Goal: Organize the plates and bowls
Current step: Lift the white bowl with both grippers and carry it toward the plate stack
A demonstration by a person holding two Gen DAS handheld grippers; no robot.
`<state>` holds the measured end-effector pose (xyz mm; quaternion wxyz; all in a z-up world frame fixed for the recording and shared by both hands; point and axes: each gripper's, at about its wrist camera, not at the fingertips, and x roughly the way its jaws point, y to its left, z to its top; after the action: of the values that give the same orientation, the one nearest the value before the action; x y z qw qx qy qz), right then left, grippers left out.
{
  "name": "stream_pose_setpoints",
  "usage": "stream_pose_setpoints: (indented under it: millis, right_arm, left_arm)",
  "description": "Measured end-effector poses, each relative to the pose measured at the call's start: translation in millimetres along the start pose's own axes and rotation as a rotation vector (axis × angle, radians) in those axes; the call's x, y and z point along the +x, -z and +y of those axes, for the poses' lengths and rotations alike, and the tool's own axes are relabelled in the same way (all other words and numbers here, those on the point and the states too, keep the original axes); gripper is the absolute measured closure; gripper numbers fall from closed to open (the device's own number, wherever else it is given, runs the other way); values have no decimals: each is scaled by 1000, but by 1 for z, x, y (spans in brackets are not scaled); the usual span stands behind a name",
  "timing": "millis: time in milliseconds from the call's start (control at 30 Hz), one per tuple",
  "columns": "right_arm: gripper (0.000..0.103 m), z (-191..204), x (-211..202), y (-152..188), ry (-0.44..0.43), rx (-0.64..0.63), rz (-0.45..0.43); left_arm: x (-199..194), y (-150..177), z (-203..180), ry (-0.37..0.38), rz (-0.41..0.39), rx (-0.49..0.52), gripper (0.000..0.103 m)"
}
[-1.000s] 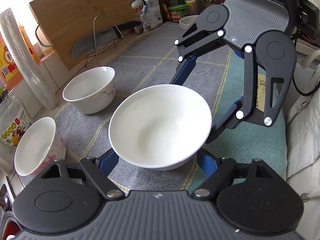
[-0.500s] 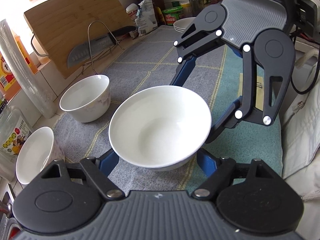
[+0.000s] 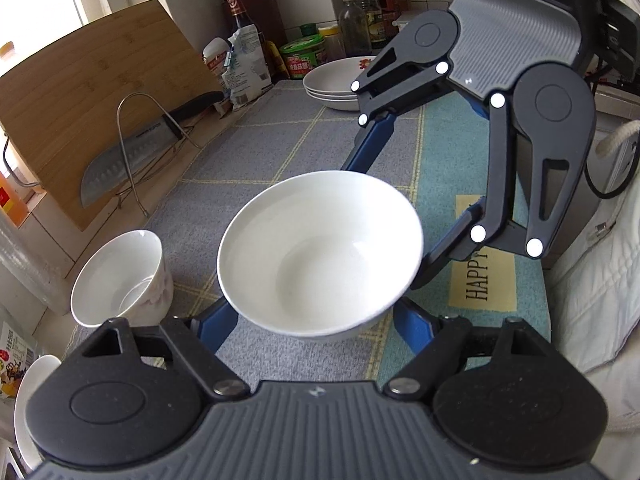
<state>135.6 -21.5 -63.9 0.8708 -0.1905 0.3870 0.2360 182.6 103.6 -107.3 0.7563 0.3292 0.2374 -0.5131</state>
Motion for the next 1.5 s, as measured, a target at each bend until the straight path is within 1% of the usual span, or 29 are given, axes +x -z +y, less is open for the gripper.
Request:
stream_pose_setpoints:
  millis: [167, 367, 567, 733, 1033, 1367, 1500]
  right_arm:
    - [21, -19, -16, 21, 42, 39, 14]
    - [21, -42, -33, 44, 71, 66, 25]
    - [21, -67, -41, 62, 81, 70, 39]
    - [21, -87, -41, 72, 71, 71, 48]
    - [21, -111, -32, 78, 46, 55, 56]
    - [21, -120, -28, 82, 27, 44, 69]
    - [21, -123, -23, 83, 17, 58, 82]
  left_arm:
    - [21, -24, -9, 30, -18, 32, 19]
    - [45, -50, -17, 55, -32, 52, 19]
    - [67, -71, -25, 64, -34, 47, 19]
    - [82, -84, -29, 59, -28, 37, 19]
    - [100, -95, -28, 43, -13, 5, 19]
    - [110, -99, -27, 39, -4, -29, 19]
    - [112, -97, -26, 46, 4, -41, 19]
